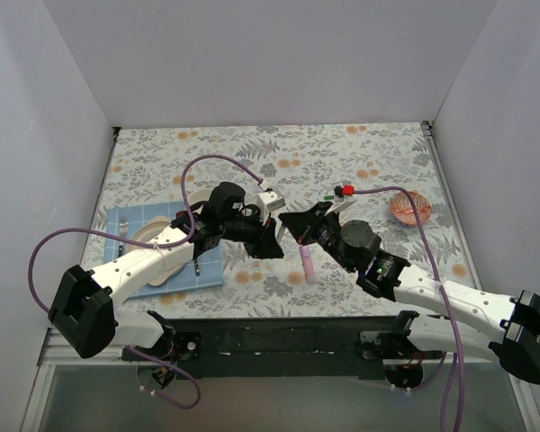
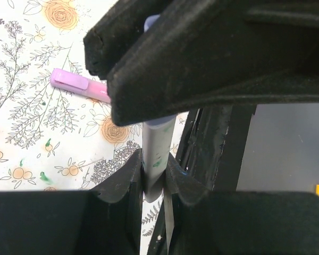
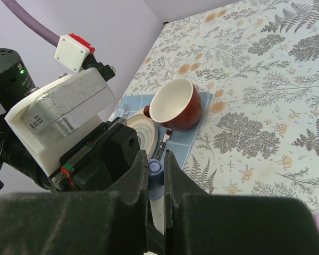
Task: Insert the pens into the pen caps
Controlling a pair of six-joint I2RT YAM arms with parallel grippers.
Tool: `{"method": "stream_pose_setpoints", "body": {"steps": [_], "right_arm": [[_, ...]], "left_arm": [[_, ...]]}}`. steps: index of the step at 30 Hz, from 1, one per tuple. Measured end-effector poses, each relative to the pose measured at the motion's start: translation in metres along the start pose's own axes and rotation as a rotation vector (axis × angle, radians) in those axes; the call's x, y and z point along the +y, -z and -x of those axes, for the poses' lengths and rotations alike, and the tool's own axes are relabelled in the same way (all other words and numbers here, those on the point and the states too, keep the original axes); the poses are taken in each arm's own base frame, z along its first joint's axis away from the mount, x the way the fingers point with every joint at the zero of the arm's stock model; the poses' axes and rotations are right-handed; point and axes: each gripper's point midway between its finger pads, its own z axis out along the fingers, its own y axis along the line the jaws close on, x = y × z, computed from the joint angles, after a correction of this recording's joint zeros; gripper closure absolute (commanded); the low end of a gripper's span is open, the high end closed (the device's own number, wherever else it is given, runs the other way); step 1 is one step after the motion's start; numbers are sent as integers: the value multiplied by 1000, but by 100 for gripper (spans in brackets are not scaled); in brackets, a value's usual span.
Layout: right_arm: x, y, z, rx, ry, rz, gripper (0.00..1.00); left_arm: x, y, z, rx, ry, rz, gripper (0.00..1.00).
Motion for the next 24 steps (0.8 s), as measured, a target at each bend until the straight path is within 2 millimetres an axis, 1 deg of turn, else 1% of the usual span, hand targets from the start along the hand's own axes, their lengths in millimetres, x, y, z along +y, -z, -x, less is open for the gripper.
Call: {"method": "stream_pose_setpoints", "body": {"steps": [7,11,15,24], "right_arm": [[3,5,0,22,15,-11,99],[4,2,-2,16,11,4,99],[3,0,-3,31,43,-3,99],[13,0,-5,53,108,58,99]], "left_arm": [[-3,0,0,0,-5,-19,100],[0,1,-1,2,-4,-20,100],[3,1,-2,6,-7,-25,100],[1,4,-1,1,-3,-56,100]]}}
